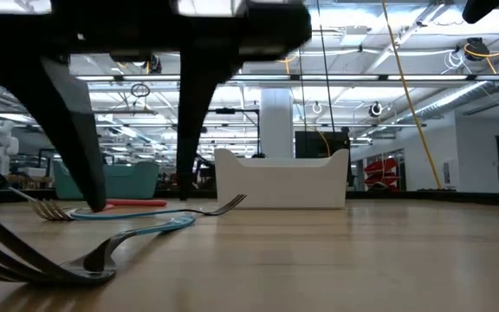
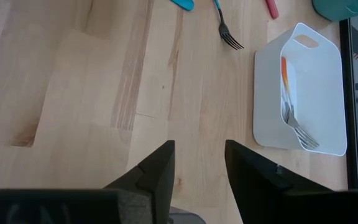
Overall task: Sort silverware by color (type)
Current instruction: Put the blue fork into the black bin
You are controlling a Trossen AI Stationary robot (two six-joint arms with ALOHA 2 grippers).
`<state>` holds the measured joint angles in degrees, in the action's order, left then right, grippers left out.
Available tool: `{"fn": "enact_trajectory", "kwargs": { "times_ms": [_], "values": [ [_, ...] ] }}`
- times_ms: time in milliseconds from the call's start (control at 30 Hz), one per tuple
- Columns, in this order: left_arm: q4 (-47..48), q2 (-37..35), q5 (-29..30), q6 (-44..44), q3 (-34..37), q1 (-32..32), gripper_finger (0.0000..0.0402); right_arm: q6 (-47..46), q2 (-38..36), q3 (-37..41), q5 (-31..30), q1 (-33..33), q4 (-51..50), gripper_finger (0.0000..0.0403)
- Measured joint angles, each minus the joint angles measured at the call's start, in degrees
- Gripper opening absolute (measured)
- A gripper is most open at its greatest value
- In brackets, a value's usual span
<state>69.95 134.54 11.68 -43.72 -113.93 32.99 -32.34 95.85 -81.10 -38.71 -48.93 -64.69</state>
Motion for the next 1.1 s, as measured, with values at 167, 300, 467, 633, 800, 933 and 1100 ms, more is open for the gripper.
{"fn": "enact_trajectory", "kwargs": {
  "times_ms": [167, 300, 467, 633, 800, 933, 1100],
  "values": [
    [-0.73, -0.10, -1.89, -2.75, -0.04, 0.36, 0.0208, 0.02, 0.00, 0.00, 0.00, 0.00, -0.06, 0.0134],
    [-1.03, 1.34, -1.90, -3.40, -0.07, 0.46, 0.0182, 0.00, 0.00, 0.00, 0.01, 0.00, -0.02, 0.0134],
    [-1.67, 2.81, -1.79, -3.37, -0.21, 0.35, 0.0129, 0.00, 0.00, 0.00, 0.01, 0.00, -0.06, 0.0134],
    [-1.46, 2.89, -2.15, -3.28, -0.17, 0.19, 0.0072, 0.04, 0.00, 0.00, 0.01, 0.00, -0.04, 0.0134],
    [-1.54, 2.91, -2.19, -3.09, -0.13, 0.16, 0.0015, 0.04, 0.00, 0.00, 0.01, 0.00, -0.04, 0.0134],
    [-2.45, 2.91, -1.86, -1.44, -0.13, 0.02, 0.0014, 0.04, 0.00, 0.00, 0.01, 0.00, -0.04, 0.0134],
    [-2.66, 2.86, 1.27, 6.61, -0.11, 0.18, 0.0014, 0.06, 0.00, 0.00, 0.01, 0.00, -0.06, 0.0134]
  ]
}}
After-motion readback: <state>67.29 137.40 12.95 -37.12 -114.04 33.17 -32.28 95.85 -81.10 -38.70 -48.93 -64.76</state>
